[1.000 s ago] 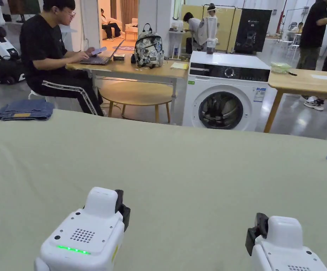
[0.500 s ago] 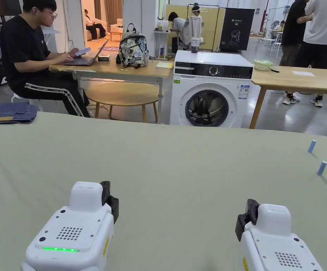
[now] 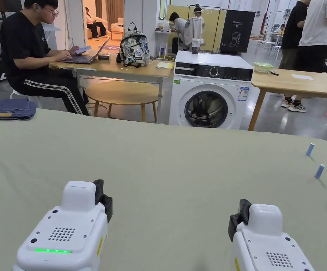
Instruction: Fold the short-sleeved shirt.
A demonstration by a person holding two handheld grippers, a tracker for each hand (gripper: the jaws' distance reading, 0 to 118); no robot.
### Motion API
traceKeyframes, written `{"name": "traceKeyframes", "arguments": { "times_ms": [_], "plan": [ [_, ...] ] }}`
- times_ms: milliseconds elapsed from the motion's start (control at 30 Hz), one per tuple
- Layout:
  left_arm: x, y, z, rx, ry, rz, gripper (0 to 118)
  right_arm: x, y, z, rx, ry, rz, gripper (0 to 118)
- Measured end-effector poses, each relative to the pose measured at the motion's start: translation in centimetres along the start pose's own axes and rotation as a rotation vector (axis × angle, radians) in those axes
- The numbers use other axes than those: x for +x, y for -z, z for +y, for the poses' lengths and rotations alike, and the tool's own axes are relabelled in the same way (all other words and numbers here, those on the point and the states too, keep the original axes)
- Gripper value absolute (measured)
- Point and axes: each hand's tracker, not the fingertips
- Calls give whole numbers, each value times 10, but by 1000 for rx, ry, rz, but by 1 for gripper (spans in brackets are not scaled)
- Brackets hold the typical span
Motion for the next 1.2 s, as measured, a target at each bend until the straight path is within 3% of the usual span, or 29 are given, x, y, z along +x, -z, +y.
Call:
{"name": "traceKeyframes", "arguments": {
  "times_ms": [133,167,233,267,300,367,433,533,667,767,1200],
  "plan": [
    [-1,1,0,0,2,0,0,-3,1,-3,-8,7,1,0],
    [-1,1,0,1,6,6,5,-3,1,-3,-10,6,-3,4],
    [-2,2,0,-2,2,7,12,-3,1,-4,-14,13,-9,29],
    [-2,1,0,-3,-8,11,18,-2,1,-4,-15,20,-6,48],
    [-3,1,0,-1,-18,12,25,-2,1,-4,-14,25,-4,57],
    [-4,2,0,1,-34,17,40,-2,1,-6,-5,22,-16,64],
    [-5,1,-1,5,-49,18,48,-2,0,-6,7,12,-19,65],
    [-6,1,-1,6,-54,13,58,-2,0,-4,9,2,-24,82],
    [-4,0,1,15,-54,-10,73,-1,-1,1,30,7,-28,83],
    [-2,0,2,16,-42,-19,76,0,-1,2,38,7,-22,88],
    [-6,2,-1,6,-50,-10,78,3,0,2,45,53,32,88]
  ]
}}
